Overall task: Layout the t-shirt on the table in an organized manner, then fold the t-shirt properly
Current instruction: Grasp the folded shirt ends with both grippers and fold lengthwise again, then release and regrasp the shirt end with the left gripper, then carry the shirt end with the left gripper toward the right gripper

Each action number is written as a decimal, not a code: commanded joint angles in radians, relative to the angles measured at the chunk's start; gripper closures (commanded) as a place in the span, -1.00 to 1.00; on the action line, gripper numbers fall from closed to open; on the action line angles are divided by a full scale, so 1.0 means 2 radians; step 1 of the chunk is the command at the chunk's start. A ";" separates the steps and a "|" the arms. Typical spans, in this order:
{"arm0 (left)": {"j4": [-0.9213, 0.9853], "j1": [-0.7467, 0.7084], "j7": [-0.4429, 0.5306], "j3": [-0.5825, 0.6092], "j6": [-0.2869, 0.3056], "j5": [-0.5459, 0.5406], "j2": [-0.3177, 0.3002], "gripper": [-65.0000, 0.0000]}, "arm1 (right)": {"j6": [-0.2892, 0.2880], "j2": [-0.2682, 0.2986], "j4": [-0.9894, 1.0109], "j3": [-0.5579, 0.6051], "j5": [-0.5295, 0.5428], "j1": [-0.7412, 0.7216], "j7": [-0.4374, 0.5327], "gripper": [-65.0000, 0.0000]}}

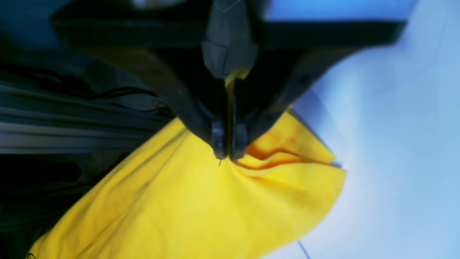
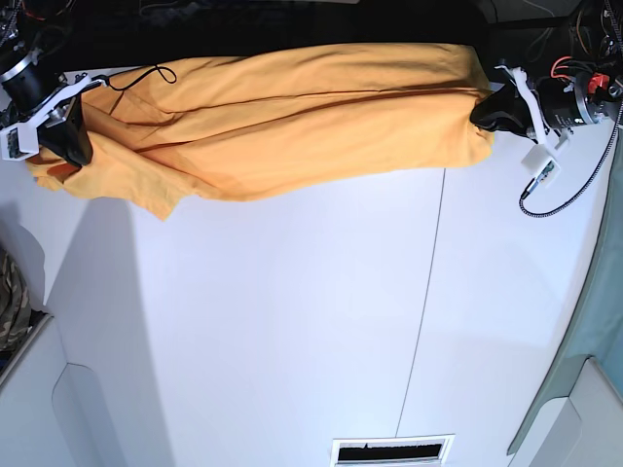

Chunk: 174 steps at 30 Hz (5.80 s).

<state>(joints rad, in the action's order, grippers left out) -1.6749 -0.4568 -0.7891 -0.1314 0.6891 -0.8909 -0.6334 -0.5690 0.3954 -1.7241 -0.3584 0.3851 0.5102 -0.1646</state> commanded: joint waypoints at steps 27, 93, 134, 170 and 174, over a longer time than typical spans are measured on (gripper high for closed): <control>-0.006 0.001 0.011 -0.004 0.004 0.006 0.013 0.53 | -0.002 -0.080 -0.113 -0.043 0.101 0.020 -0.155 0.10; 0.135 0.217 0.033 0.100 -0.019 0.022 0.010 0.24 | 0.000 -0.076 0.227 0.010 -0.006 -0.186 -0.084 1.00; 0.064 0.196 -0.025 0.033 -0.045 -0.016 0.079 1.00 | 0.000 -0.076 0.227 0.010 0.000 -0.186 -0.086 1.00; 0.163 0.221 0.072 0.163 -0.096 0.145 0.378 0.35 | 0.000 -0.076 0.227 0.010 0.024 -0.186 -0.086 0.76; 0.172 0.221 0.073 0.187 -0.089 0.140 0.378 0.18 | 0.000 -0.074 0.219 0.009 0.052 -0.185 -0.086 0.09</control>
<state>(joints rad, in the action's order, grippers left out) -1.3182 -0.0303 -0.6636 0.2386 0.4946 -0.5880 0.1127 -0.5762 0.2321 -1.2724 -0.3359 0.4824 0.1417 -0.3424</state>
